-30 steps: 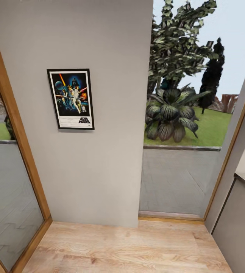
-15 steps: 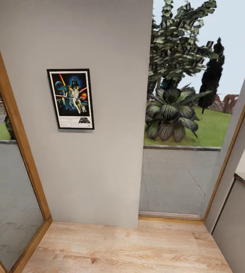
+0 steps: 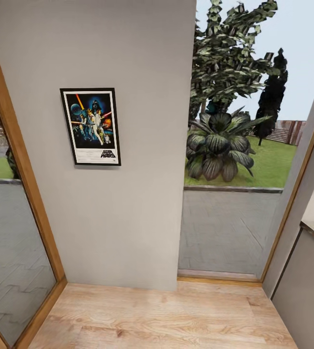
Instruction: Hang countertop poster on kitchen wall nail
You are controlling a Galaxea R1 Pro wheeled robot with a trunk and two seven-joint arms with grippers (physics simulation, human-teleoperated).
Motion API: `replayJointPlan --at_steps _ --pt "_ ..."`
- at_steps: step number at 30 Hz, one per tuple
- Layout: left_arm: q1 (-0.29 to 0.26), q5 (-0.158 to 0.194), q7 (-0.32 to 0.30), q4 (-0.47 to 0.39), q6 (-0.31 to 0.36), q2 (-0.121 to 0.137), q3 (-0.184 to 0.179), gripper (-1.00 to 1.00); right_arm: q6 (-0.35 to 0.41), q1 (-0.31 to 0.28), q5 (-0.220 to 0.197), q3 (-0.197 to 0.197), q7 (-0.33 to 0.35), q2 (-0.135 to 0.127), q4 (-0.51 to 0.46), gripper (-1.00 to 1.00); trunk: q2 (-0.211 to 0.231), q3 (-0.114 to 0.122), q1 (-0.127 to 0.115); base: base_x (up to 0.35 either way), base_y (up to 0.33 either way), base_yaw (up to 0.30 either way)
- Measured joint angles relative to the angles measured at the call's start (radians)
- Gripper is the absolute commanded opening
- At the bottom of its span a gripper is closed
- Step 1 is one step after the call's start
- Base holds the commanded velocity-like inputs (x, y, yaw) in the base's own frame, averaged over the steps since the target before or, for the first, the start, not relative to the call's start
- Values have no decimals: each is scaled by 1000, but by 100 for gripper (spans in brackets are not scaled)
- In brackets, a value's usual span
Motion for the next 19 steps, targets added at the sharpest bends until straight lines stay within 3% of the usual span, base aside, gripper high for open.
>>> replayJointPlan --at_steps 19 --pt "1 1 -1 -2 -5 1 0 100 -1 0 -1 0 0 0 0 100 0 0 0 0 0 0"
